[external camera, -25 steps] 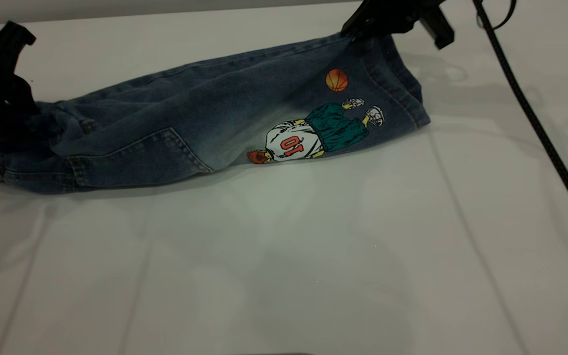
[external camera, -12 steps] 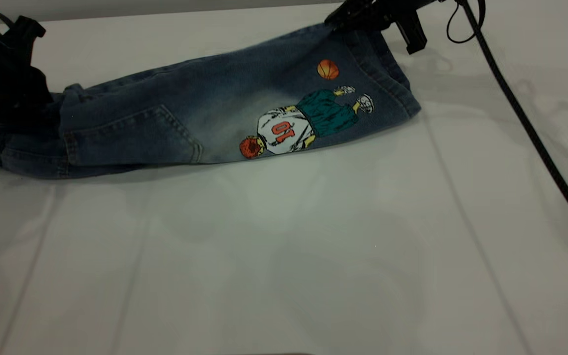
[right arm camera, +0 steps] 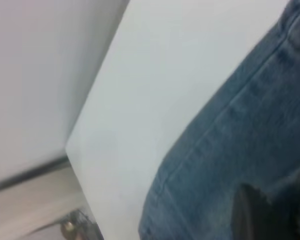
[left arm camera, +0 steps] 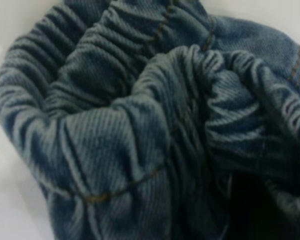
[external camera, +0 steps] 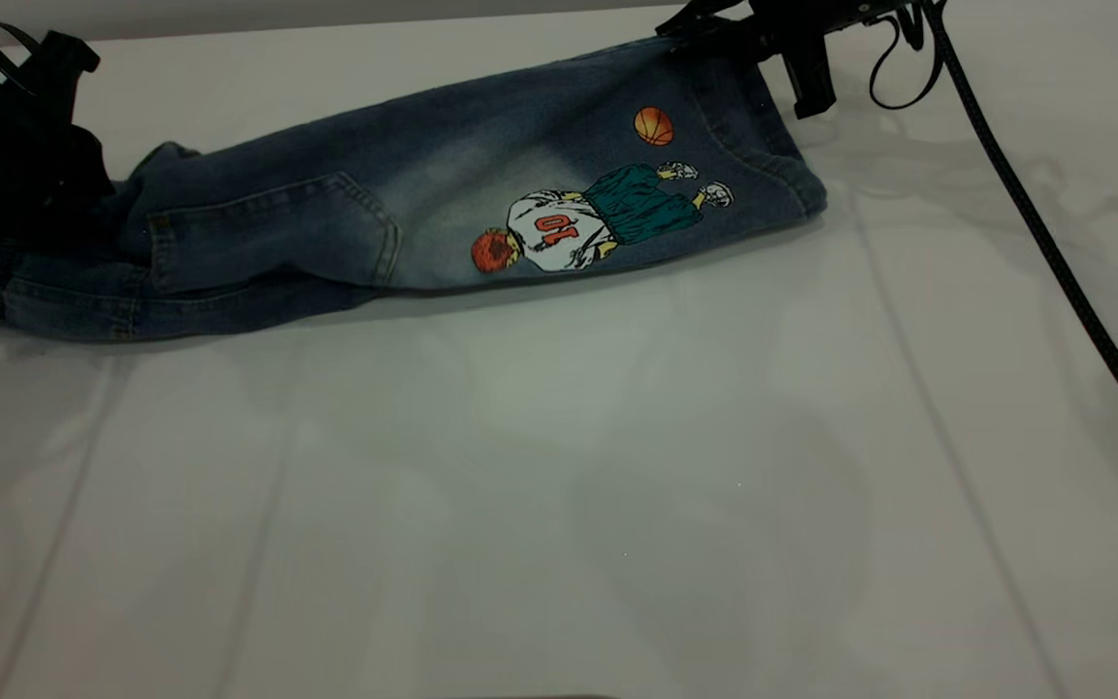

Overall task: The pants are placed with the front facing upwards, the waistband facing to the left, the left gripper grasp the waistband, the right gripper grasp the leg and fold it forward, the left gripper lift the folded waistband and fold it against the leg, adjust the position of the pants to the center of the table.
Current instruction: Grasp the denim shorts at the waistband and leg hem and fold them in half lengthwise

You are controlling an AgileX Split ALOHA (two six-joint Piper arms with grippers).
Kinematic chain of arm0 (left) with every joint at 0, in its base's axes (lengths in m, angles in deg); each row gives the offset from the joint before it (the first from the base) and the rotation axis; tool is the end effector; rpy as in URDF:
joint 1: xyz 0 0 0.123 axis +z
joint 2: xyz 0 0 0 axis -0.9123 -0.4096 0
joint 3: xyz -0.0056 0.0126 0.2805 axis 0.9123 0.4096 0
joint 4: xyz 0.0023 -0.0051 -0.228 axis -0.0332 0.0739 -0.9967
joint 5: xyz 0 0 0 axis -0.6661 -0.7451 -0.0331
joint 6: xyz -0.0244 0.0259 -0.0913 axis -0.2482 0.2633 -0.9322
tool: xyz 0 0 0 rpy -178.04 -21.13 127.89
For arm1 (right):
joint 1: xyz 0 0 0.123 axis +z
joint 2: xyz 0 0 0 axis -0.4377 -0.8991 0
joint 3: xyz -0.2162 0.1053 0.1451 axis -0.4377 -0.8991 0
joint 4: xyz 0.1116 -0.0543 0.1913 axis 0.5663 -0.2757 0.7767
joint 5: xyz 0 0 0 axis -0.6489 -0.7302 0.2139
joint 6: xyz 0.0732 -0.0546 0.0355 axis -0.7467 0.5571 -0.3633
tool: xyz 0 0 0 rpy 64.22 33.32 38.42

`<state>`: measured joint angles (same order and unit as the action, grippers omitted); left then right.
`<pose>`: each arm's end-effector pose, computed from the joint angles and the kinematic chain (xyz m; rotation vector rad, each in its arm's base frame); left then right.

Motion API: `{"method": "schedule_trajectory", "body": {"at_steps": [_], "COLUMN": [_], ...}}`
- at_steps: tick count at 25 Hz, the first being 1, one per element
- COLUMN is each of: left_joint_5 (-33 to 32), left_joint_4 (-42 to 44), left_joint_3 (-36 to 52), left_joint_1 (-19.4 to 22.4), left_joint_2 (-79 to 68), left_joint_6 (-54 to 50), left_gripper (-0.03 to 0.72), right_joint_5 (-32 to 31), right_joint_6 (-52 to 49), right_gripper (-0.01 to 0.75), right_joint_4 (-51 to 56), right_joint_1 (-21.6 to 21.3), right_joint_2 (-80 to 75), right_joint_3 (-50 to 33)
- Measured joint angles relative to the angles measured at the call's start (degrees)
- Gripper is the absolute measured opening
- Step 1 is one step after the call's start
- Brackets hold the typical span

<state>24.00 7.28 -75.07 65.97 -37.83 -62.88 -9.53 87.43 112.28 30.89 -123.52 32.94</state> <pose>0.3656 0.0045 0.0991 -1.4452 2.0581 -0.4738 0.4957 0.1065 0.0719 1.0016 2.2780 1.4573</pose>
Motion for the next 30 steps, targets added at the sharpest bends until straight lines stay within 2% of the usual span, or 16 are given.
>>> {"method": "schedule_trajectory", "body": {"at_steps": [5, 8, 14, 21, 25, 27, 30], "left_joint_5": [3.2, 6.29, 11.74, 14.63, 16.12, 14.86, 7.34], "left_joint_4": [0.11, 2.47, 9.65, 12.77, 17.58, 18.68, 20.66], "left_joint_3": [0.0, 0.0, 0.0, 0.0, 0.0, 0.0, 0.0], "left_joint_1": [0.0, 0.0, 0.0, 0.0, 0.0, 0.0, 0.3], "left_joint_2": [0.06, 0.62, 2.15, 2.21, 3.27, 4.51, 7.01], "left_joint_6": [0.0, 0.0, 0.0, 0.26, 5.57, 8.89, 15.62], "left_gripper": [0.354, 0.415, 0.43, 0.43, 0.43, 0.43, 0.43], "right_joint_5": [0.18, 0.47, -0.3, -3.94, -5.58, -6.33, -8.4], "right_joint_6": [0.04, 0.2, 2.73, 5.17, 5.99, 6.13, 6.13], "right_gripper": [0.147, 0.2, 0.286, 0.296, 0.296, 0.296, 0.296], "right_joint_4": [1.03, 1.3, 1.48, 1.48, 0.12, -1.8, -5.8], "right_joint_1": [-1.87, -3.1, -3.39, -3.39, -3.39, -3.39, -3.39], "right_joint_2": [-0.09, -0.09, -0.09, -0.09, -0.09, -0.09, -0.09], "right_joint_3": [0.0, 0.0, 0.0, 0.0, 0.0, 0.0, 0.0]}}
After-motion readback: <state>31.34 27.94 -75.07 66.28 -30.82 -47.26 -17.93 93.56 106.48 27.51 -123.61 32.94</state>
